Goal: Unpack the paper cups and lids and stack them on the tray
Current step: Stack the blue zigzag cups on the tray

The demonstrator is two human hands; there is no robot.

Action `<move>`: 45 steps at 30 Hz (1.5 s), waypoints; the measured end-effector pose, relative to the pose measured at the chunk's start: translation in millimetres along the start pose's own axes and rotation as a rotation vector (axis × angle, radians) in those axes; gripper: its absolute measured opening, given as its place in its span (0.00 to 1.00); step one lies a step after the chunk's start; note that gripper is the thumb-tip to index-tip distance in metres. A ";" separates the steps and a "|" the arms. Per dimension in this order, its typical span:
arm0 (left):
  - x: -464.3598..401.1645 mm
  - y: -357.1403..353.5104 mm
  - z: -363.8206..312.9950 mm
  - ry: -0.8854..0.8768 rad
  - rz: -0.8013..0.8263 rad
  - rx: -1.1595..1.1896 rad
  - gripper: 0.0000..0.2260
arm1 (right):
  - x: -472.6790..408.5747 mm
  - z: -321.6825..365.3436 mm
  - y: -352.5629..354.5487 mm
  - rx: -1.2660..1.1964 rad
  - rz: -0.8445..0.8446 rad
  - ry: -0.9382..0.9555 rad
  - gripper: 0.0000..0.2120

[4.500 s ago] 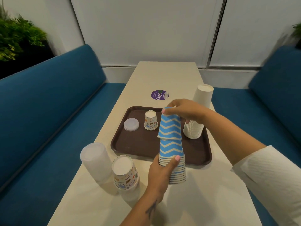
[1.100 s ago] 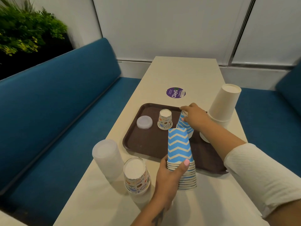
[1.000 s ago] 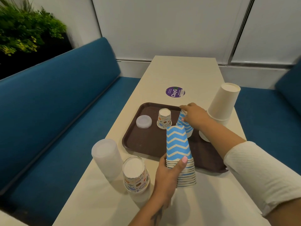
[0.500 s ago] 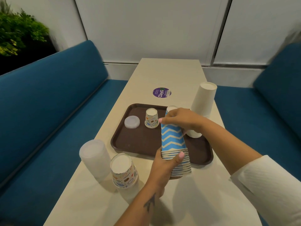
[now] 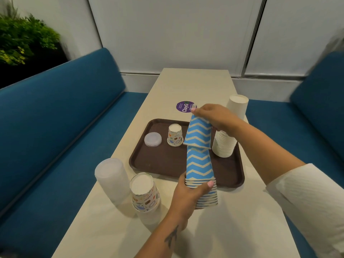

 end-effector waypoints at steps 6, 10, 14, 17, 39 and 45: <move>-6.6 4.8 -4.3 -0.005 -0.048 0.028 0.39 | -20.8 14.2 13.1 0.028 -0.275 0.145 0.25; -13.3 5.8 -6.0 -0.005 -0.068 0.036 0.38 | -34.2 12.5 6.6 0.245 -0.341 0.252 0.25; -18.9 6.1 -2.5 -0.005 -0.078 0.030 0.38 | -48.6 -2.8 -5.3 0.393 -0.297 0.250 0.25; -22.0 5.5 2.0 -0.005 -0.088 0.037 0.38 | -57.0 -15.7 -15.7 0.435 -0.235 0.217 0.26; -37.6 0.5 1.9 -0.004 -0.112 0.021 0.39 | -38.9 -11.6 -20.9 0.406 -0.231 0.320 0.21; -34.9 -9.9 -7.5 -0.036 -0.064 0.016 0.37 | -5.6 -2.6 -25.8 0.476 0.225 0.171 0.27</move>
Point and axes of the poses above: each hand's wrist, its own x-axis away from the middle knuckle, its own y-axis out of the back of the hand, z = x × y, the point moved 5 cm from there along -x, towards the middle knuckle, and after that the axes turned 11 degrees about -z, right-handed, at the moved point
